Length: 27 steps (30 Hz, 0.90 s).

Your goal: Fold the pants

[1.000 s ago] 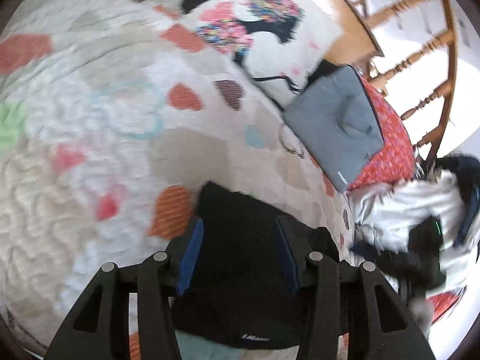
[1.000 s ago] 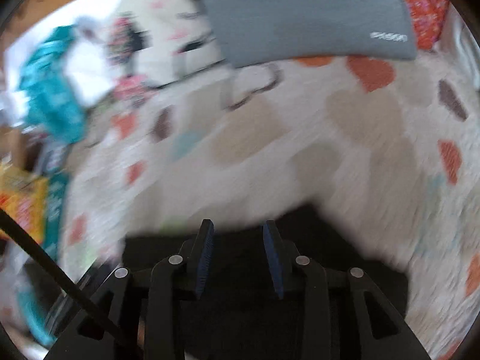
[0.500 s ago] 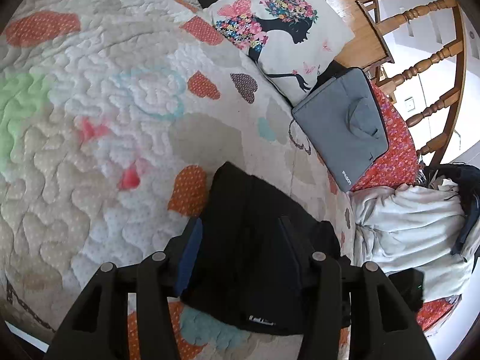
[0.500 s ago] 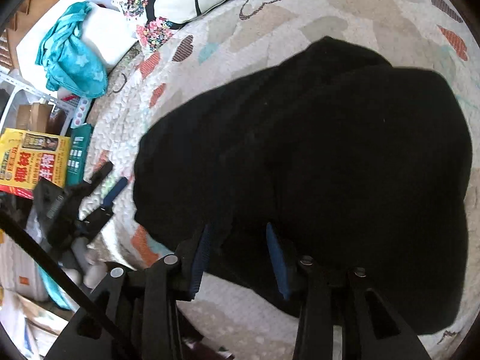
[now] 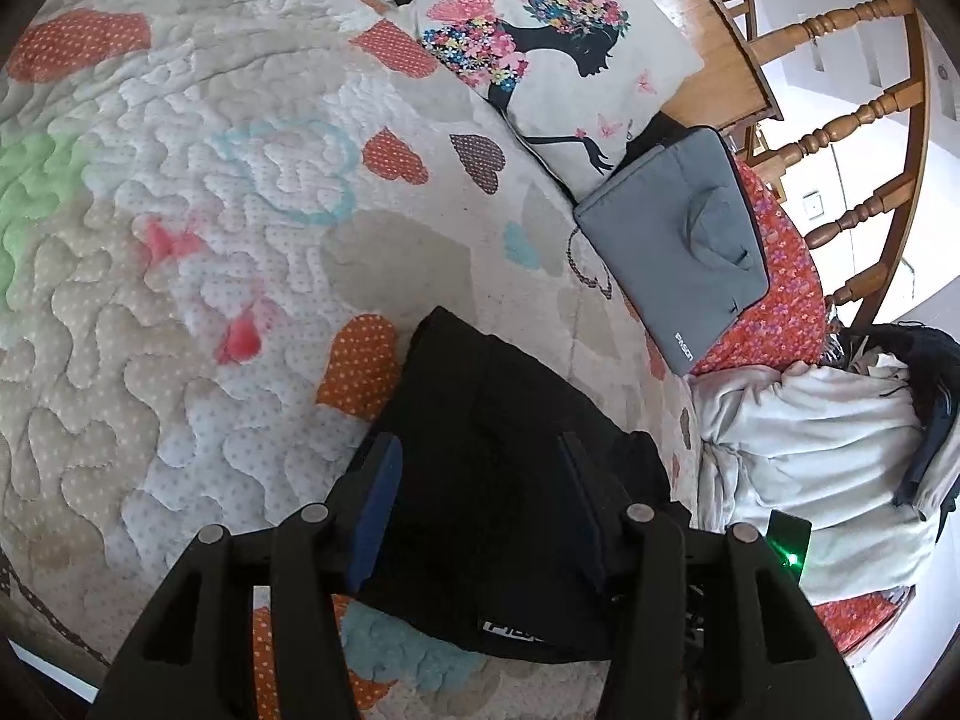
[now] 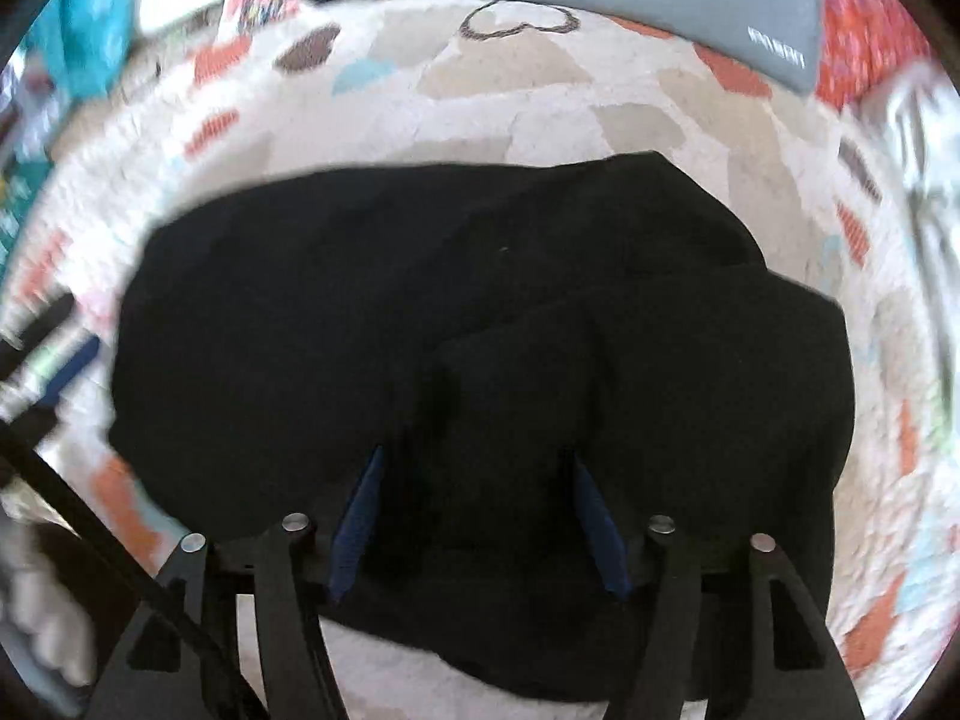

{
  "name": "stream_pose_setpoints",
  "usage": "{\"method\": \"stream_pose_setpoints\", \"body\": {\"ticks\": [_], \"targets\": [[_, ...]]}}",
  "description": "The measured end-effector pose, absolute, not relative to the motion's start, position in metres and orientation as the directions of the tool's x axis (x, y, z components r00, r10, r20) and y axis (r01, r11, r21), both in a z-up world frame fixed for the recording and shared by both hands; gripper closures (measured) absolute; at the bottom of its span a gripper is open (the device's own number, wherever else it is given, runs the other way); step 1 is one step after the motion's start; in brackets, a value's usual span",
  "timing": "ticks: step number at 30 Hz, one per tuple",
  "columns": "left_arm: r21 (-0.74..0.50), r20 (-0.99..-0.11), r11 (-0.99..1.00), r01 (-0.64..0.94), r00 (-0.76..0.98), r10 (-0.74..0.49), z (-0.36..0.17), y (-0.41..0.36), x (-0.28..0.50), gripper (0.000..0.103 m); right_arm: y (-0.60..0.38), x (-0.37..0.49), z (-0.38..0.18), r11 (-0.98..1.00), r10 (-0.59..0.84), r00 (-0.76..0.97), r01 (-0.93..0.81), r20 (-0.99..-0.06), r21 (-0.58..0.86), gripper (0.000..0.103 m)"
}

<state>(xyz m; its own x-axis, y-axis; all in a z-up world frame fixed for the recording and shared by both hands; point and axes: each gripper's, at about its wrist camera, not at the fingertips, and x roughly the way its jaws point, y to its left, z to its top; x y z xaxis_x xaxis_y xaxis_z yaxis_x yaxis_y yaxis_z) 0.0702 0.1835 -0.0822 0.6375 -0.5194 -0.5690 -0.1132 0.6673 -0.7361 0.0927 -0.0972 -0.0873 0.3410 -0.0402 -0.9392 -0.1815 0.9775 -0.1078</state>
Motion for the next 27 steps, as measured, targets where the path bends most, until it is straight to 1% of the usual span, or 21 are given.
{"method": "stream_pose_setpoints", "body": {"ticks": [1, 2, 3, 5, 10, 12, 13, 14, 16, 19, 21, 22, 23, 25, 27], "targets": [[-0.741, -0.565, 0.661, -0.114, 0.639, -0.522, -0.082, 0.185, 0.07, 0.052, -0.097, 0.091, -0.084, 0.978, -0.041, 0.347, -0.179, -0.937, -0.109, 0.051], [-0.745, -0.561, 0.656, -0.117, 0.641, -0.523, -0.082, 0.187, 0.069, 0.052, -0.104, 0.091, -0.08, 0.983, -0.029, 0.349, -0.162, -0.937, -0.091, 0.068], [-0.75, -0.558, 0.651, -0.12, 0.644, -0.524, -0.082, 0.19, 0.069, 0.052, -0.108, 0.091, -0.076, 0.988, -0.01, 0.35, -0.139, -0.937, -0.063, 0.074], [-0.756, -0.553, 0.641, -0.13, 0.65, -0.521, -0.082, 0.194, 0.069, 0.052, -0.128, 0.093, -0.066, 0.997, 0.062, 0.354, -0.074, -0.933, 0.038, 0.081], [-0.766, -0.552, 0.626, -0.148, 0.651, -0.521, -0.084, 0.198, 0.07, 0.052, -0.146, 0.102, -0.052, 0.981, 0.177, 0.383, 0.01, -0.906, 0.196, 0.081], [-0.762, -0.56, 0.629, -0.156, 0.647, -0.518, -0.086, 0.197, 0.07, 0.052, -0.143, 0.107, -0.06, 0.967, 0.224, 0.373, 0.031, -0.9, 0.253, 0.072], [-0.762, -0.562, 0.627, -0.162, 0.647, -0.516, -0.087, 0.198, 0.069, 0.052, -0.139, 0.111, -0.068, 0.964, 0.235, 0.351, 0.034, -0.907, 0.263, 0.059], [-0.763, -0.563, 0.623, -0.17, 0.647, -0.514, -0.088, 0.199, 0.068, 0.052, -0.132, 0.112, -0.078, 0.962, 0.251, 0.309, 0.024, -0.917, 0.271, 0.053], [-0.775, -0.563, 0.601, -0.196, 0.646, -0.516, -0.094, 0.205, 0.064, 0.051, -0.124, 0.108, -0.074, 0.971, 0.227, 0.313, -0.003, -0.922, 0.238, 0.05], [-0.804, -0.552, 0.547, -0.232, 0.632, -0.544, -0.106, 0.21, 0.057, 0.049, -0.118, 0.103, -0.053, 0.972, 0.225, 0.325, -0.018, -0.918, 0.232, 0.047], [-0.807, -0.555, 0.539, -0.243, 0.623, -0.551, -0.111, 0.206, 0.054, 0.049, -0.105, 0.1, -0.035, 0.975, 0.221, 0.357, -0.068, -0.907, 0.211, 0.039], [-0.805, -0.558, 0.542, -0.241, 0.62, -0.552, -0.112, 0.202, 0.052, 0.049, -0.097, 0.1, -0.028, 0.97, 0.241, 0.362, -0.102, -0.9, 0.219, 0.032], [-0.799, -0.563, 0.553, -0.237, 0.617, -0.55, -0.112, 0.198, 0.051, 0.049, -0.087, 0.104, -0.023, 0.958, 0.282, 0.348, -0.147, -0.894, 0.246, 0.028], [-0.786, -0.573, 0.575, -0.225, 0.614, -0.543, -0.111, 0.188, 0.048, 0.046, -0.059, 0.12, -0.02, 0.918, 0.376, 0.256, -0.232, -0.89, 0.321, 0.028], [-0.754, -0.6, 0.619, -0.219, 0.614, -0.513, -0.109, 0.178, 0.047, 0.043, -0.034, 0.137, -0.026, 0.888, 0.416, 0.149, -0.282, -0.897, 0.365, 0.026]]}}
